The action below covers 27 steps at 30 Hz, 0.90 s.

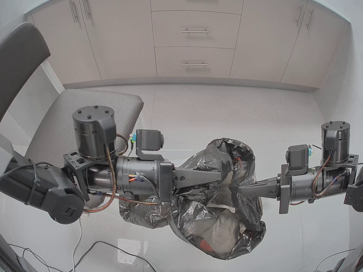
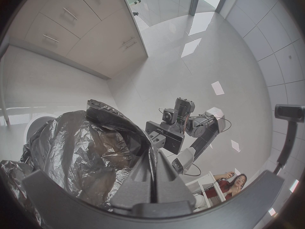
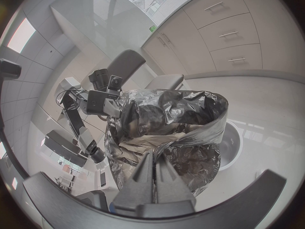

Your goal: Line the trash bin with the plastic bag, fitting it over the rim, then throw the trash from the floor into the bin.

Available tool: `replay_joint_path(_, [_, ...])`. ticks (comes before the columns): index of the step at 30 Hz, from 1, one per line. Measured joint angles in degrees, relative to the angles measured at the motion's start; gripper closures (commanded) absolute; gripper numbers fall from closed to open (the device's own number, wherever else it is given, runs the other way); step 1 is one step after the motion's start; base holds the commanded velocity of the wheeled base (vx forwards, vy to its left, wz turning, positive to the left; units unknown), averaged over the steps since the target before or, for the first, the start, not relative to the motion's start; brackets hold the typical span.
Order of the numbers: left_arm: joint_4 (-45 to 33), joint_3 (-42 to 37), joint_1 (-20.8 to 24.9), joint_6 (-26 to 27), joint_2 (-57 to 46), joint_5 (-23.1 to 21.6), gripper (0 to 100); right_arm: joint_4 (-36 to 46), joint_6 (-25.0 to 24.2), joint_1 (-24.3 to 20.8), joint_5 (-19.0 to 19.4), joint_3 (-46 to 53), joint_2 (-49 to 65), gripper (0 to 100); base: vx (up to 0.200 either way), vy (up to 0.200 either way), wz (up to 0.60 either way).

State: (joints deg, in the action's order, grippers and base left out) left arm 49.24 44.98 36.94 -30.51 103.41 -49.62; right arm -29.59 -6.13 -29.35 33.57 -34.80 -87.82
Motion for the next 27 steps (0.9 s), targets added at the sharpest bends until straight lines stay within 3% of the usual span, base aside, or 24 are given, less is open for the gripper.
replay_joint_path(5, [0.4, 2.3, 1.2, 0.0, 3.8, 1.0, 100, -1.1, 1.1, 2.5, 0.0, -0.2, -2.6, 100, 0.0, 0.0, 0.0])
replay_joint_path(11, [0.2, 5.1, 2.3, -0.1, 7.4, 3.4, 100, -8.9, 2.1, 6.0, -0.2, 0.1, -6.8, 100, 0.0, 0.0, 0.0])
replay_joint_path(18, [0.1, 7.2, 2.9, -0.2, 10.9, 3.9, 100, -9.7, 2.5, 7.4, -7.7, 0.4, -9.5, 100, 0.0, 0.0, 0.0])
replay_joint_path(27, [-0.1, 9.5, 4.1, -0.2, 13.9, 3.9, 100, -9.6, 3.9, 9.4, -8.5, 0.7, -8.3, 100, 0.0, 0.0, 0.0])
